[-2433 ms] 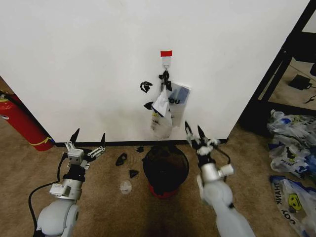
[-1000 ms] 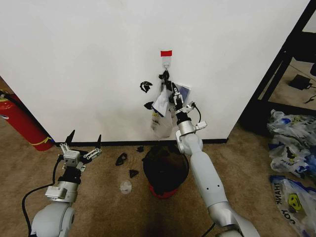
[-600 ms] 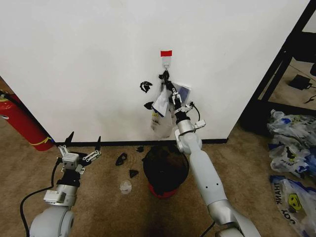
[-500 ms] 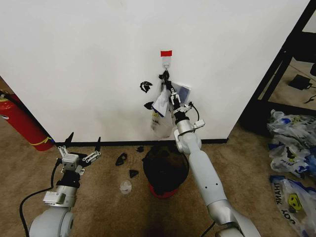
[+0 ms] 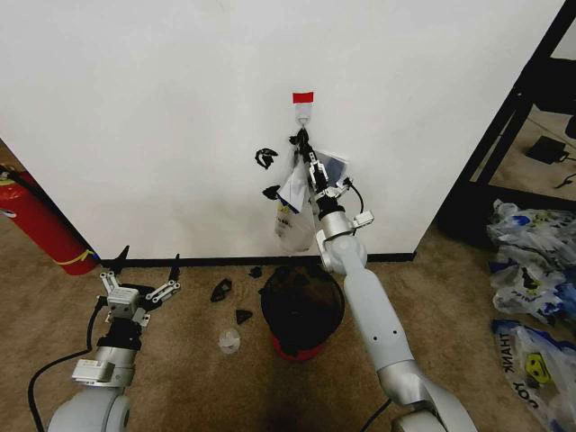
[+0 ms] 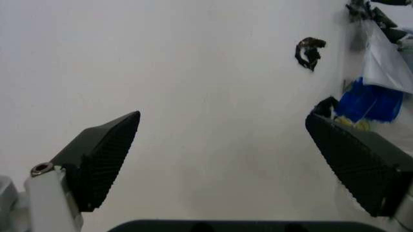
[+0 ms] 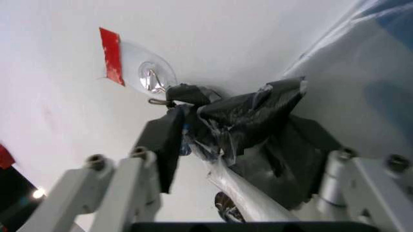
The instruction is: Pick up the garbage bag from the wall and place it over the trash bin.
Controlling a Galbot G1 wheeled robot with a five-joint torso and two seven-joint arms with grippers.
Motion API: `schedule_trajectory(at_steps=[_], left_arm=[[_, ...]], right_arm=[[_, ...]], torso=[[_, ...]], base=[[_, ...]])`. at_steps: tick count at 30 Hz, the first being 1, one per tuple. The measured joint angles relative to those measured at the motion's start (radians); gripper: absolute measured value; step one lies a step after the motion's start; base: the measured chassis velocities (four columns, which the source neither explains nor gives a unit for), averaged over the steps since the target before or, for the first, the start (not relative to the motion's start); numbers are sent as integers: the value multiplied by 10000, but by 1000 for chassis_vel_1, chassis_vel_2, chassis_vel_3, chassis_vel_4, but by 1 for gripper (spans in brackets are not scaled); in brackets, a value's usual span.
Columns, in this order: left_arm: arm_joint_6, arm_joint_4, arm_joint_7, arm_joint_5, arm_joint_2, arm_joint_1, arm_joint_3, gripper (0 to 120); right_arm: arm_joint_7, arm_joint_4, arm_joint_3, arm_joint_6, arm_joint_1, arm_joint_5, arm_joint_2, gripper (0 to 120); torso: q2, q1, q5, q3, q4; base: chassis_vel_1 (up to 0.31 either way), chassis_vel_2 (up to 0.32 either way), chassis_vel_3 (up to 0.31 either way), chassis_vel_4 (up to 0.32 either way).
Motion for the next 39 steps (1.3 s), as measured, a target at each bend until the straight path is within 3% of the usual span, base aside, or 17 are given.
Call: schedule_trajectory(at_steps=[7,8,11,15,26,39], left_arm=[[-42,-18,2,3,-3,31,-3,100],[-45,15,2,2,1,-6,-4,100],[-45,66,2,4,1,-67,20,100],[-45,153,2,8,9,-161,107,100],[-47,163,2,-113,169,-194,37,100],[-302,160,8,-187,94,-167,204,100]], right_arm=[[-62,-55,3,71,14,-161,0,34],[-83,-53,3,85,14,-166,0,26],[-95,-43,4,111,14,-166,0,19],[-290,-25,23,417,14,-65,0,1],[126,866,-343,848,-538,-62,-1,0],[609,2708,-595,929,-2865,-815,-403,0]], torso=[[0,0,0,0,0],[0,0,0,0,0],[0,0,0,0,0],[0,0,0,0,0],[0,0,-1,0,0],[0,0,0,-1,0]], base=[[0,0,0,0],[0,0,0,0],[0,0,0,0],[0,0,0,0],[0,0,0,0],[0,0,0,0]])
